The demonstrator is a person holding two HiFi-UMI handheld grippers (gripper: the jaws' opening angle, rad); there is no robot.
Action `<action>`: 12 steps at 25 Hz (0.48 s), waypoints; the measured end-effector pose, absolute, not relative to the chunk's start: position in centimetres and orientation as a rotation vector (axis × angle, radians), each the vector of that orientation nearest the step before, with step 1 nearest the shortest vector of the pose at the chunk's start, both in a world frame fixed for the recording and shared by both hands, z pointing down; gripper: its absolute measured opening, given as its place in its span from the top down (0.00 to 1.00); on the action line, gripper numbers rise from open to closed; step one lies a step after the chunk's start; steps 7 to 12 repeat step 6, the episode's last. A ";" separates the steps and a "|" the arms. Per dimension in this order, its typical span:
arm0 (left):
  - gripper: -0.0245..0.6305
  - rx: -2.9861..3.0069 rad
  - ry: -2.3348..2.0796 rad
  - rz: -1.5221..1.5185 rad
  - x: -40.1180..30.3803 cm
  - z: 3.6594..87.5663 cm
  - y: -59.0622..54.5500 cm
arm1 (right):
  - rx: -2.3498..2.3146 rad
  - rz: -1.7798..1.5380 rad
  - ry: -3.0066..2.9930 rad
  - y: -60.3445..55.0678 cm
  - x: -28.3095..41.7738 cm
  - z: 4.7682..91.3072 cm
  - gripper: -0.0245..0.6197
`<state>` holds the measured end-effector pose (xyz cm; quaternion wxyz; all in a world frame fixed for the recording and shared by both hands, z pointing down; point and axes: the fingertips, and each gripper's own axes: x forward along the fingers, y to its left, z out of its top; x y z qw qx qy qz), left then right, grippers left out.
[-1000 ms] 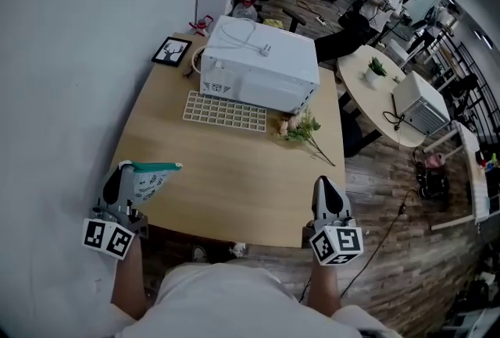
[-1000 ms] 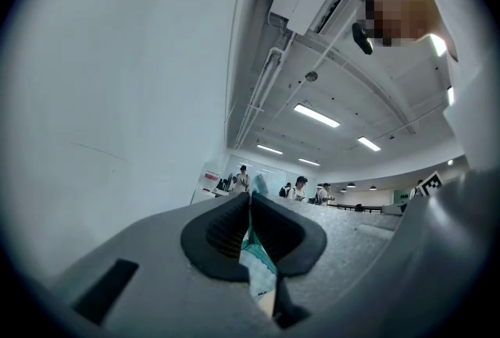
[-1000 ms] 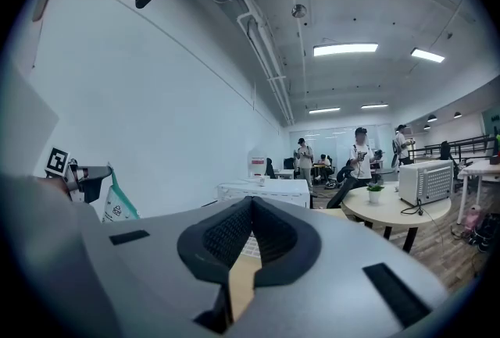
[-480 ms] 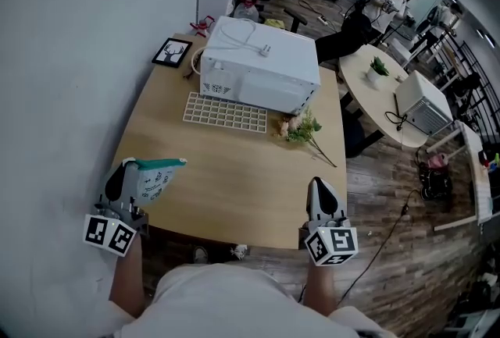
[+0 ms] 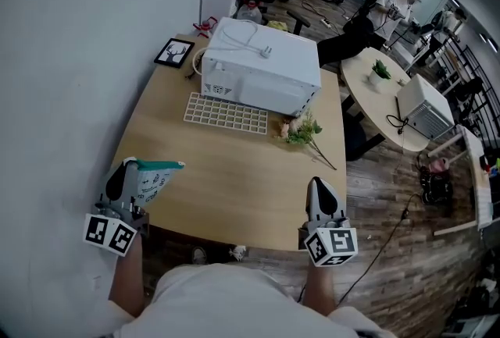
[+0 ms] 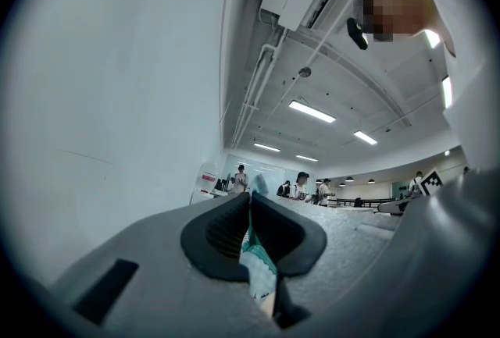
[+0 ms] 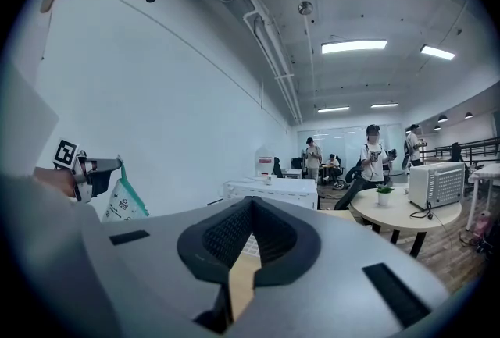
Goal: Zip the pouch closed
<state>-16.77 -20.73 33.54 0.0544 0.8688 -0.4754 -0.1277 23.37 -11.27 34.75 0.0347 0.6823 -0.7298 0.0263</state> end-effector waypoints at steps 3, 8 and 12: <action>0.94 2.636 -1.445 -0.391 -16.6 33.4 -20.6 | 2.097 0.083 -2.247 -11.2 23.5 34.7 0.96; 0.94 2.638 -1.442 -0.392 -16.4 33.4 -20.3 | 2.097 0.083 -2.250 -11.3 23.5 34.8 0.96; 0.94 2.638 -1.442 -0.392 -16.4 33.4 -20.3 | 2.097 0.083 -2.250 -11.3 23.5 34.8 0.96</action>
